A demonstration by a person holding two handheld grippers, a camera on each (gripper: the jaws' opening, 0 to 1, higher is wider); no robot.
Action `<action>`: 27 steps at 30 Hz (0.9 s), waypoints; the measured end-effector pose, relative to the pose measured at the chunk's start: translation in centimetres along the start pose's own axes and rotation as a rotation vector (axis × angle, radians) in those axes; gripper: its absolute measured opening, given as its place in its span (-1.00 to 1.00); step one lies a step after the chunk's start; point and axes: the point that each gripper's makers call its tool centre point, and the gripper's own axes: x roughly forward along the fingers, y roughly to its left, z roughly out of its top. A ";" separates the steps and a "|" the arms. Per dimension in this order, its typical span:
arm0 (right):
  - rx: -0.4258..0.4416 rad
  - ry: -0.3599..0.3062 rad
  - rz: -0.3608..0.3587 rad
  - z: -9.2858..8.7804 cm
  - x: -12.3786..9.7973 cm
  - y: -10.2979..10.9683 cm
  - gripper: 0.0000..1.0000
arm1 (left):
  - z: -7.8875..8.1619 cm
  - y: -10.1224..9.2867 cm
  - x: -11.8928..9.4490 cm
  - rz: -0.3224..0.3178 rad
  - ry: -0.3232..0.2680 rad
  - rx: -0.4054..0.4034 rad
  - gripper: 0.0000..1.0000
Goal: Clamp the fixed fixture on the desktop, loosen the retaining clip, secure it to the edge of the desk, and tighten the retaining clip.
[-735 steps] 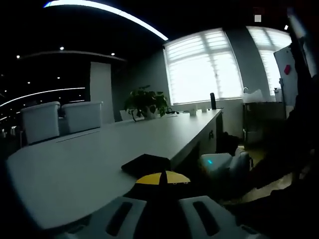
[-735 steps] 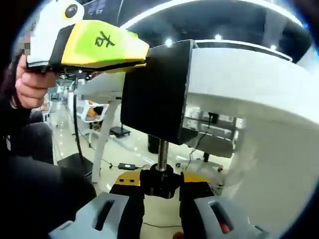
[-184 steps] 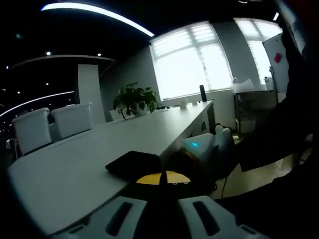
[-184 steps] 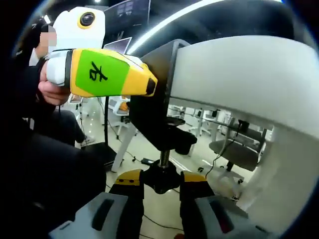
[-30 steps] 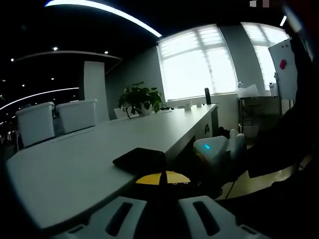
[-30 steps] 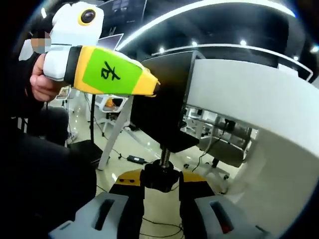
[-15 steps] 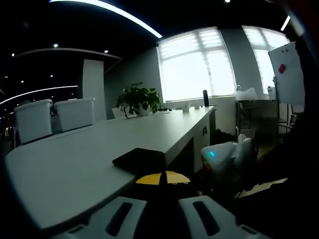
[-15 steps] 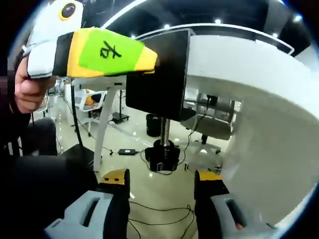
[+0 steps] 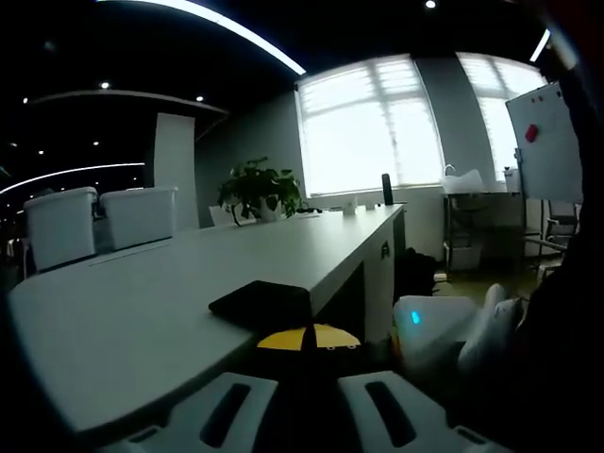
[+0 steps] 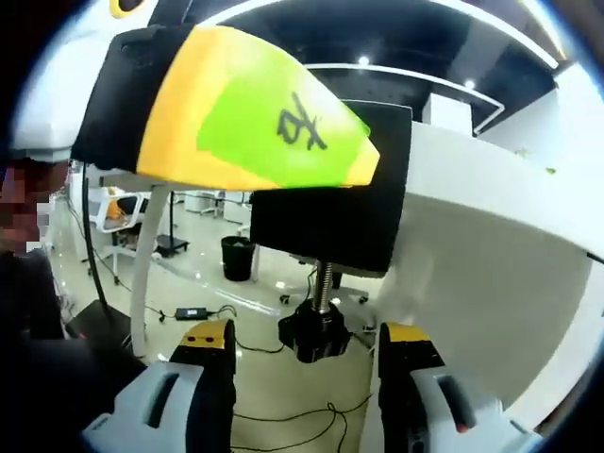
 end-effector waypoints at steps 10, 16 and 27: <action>0.005 -0.007 0.005 0.1 0.1 0.2 -0.49 | -0.1 -0.1 0.1 -0.006 -0.007 -0.002 -0.98; -0.041 -0.031 0.159 0.1 -0.1 0.7 -0.51 | -0.2 -0.1 0.0 -0.001 -0.010 0.005 -0.99; -0.095 -0.048 0.565 -0.4 -0.6 2.4 -0.53 | -0.2 -0.4 -0.1 0.004 0.012 0.036 -0.99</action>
